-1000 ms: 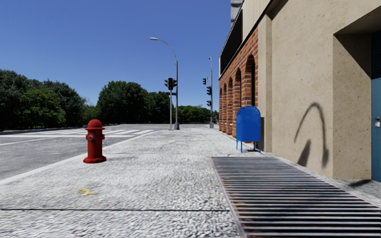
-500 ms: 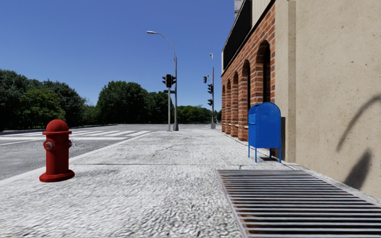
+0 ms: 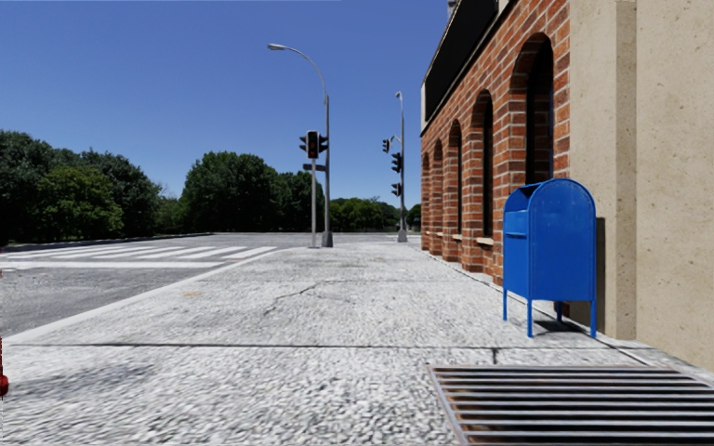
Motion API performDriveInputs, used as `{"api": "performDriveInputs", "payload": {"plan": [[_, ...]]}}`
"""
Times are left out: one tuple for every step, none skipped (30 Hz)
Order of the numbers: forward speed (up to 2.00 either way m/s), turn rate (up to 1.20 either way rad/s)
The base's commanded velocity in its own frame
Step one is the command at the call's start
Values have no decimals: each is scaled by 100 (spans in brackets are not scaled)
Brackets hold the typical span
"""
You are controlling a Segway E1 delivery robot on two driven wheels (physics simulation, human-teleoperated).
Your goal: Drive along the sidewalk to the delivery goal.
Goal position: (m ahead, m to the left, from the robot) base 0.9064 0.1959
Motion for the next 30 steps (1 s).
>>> {"api": "performDriveInputs", "payload": {"plan": [[178, 0], [148, 0], [108, 0], [74, 0], [45, 0], [45, 0], [29, 0], [21, 0], [18, 0], [14, 0], [12, 0], [6, 0], [0, 0], [0, 0], [0, 0], [0, 0], [0, 0], [0, 0], [0, 0], [0, 0], [0, 0], [0, 0], [0, 0], [0, 0], [0, 0], [0, 0], [0, 0], [0, 0], [0, 0], [0, 0]]}}
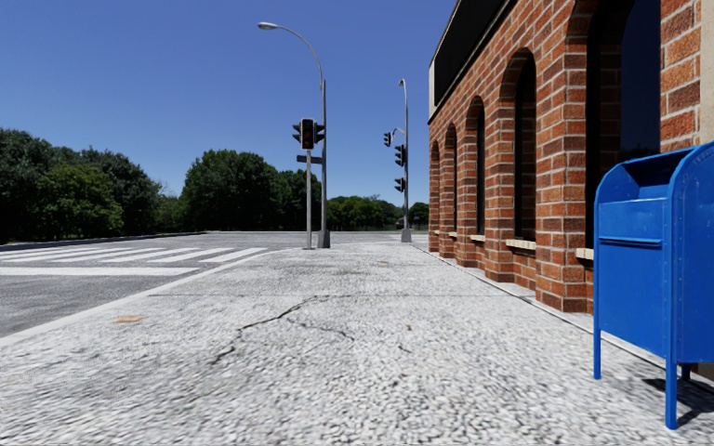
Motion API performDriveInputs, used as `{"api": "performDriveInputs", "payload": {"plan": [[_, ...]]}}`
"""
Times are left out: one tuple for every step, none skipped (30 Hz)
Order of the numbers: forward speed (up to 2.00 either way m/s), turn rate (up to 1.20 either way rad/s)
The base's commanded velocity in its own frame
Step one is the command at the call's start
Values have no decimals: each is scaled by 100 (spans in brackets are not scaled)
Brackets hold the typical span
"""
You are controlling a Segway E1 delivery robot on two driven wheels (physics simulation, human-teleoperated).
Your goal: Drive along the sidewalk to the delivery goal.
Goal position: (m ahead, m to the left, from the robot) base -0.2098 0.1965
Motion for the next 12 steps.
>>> {"api": "performDriveInputs", "payload": {"plan": [[0, 0], [0, 0], [0, 0], [0, 0], [0, 0], [0, 0], [0, 0], [0, 0], [0, 0], [0, 0], [0, 0], [0, 0]]}}
